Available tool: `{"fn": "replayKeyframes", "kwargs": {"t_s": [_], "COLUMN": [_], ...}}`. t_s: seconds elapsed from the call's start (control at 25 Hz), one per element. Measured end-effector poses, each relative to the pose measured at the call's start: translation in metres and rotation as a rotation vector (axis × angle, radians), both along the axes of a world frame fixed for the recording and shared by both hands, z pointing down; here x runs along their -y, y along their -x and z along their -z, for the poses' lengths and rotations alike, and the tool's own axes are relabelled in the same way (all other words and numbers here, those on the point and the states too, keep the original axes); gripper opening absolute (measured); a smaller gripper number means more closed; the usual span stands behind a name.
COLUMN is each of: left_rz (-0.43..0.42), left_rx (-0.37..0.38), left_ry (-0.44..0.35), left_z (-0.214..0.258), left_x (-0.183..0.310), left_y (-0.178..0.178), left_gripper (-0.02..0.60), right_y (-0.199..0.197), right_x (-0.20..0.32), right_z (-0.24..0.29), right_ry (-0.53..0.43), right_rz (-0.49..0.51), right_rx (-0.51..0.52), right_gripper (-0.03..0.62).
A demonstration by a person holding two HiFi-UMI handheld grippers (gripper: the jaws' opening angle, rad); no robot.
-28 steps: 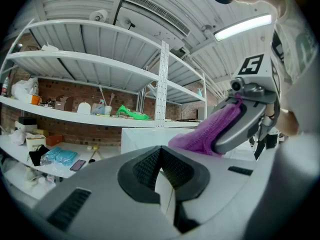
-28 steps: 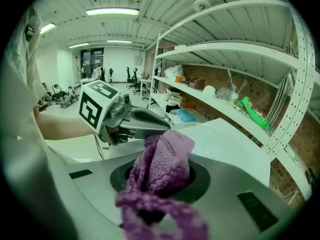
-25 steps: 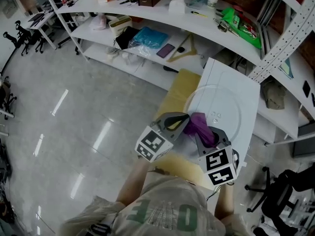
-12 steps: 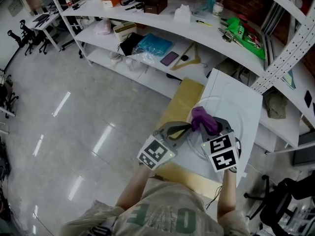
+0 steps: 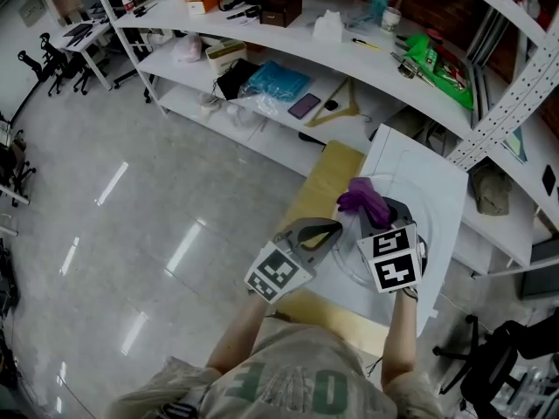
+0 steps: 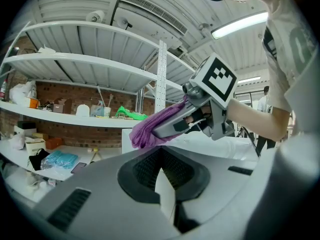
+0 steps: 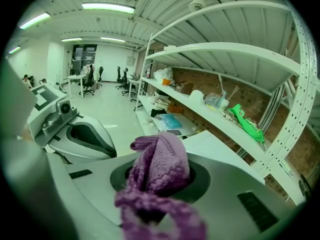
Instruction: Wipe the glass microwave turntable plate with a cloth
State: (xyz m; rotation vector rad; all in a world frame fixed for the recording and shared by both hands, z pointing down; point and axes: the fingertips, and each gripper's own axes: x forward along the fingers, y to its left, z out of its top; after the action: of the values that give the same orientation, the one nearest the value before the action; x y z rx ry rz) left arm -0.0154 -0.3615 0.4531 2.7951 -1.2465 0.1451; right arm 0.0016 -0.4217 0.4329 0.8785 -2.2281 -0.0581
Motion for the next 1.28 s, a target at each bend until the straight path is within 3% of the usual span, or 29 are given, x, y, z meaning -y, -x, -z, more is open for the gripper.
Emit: {"fn": "replayKeyframes", "kwargs": {"t_s": [0.16, 0.4, 0.68, 1.28], "left_rz": [0.000, 0.002, 0.002, 0.004], "left_rx": [-0.001, -0.008, -0.018, -0.012], "left_ry": [0.002, 0.007, 0.008, 0.007], "left_z": [0.001, -0.003, 0.001, 0.001], "left_x": [-0.001, -0.002, -0.001, -0.002], "left_y": [0.000, 0.001, 0.002, 0.002], "left_gripper": [0.002, 0.002, 0.002, 0.002], "right_y": [-0.010, -0.031, -0.010, -0.003], "right_x": [0.011, 0.034, -0.007, -0.110], "right_z": [0.016, 0.013, -0.002, -0.012], "right_ry": [-0.034, -0.064, -0.020, 0.069], "right_rz": [-0.056, -0.160, -0.016, 0.130], "right_rx": [0.070, 0.044, -0.035, -0.064], "right_gripper": [0.054, 0.054, 0.054, 0.054]}}
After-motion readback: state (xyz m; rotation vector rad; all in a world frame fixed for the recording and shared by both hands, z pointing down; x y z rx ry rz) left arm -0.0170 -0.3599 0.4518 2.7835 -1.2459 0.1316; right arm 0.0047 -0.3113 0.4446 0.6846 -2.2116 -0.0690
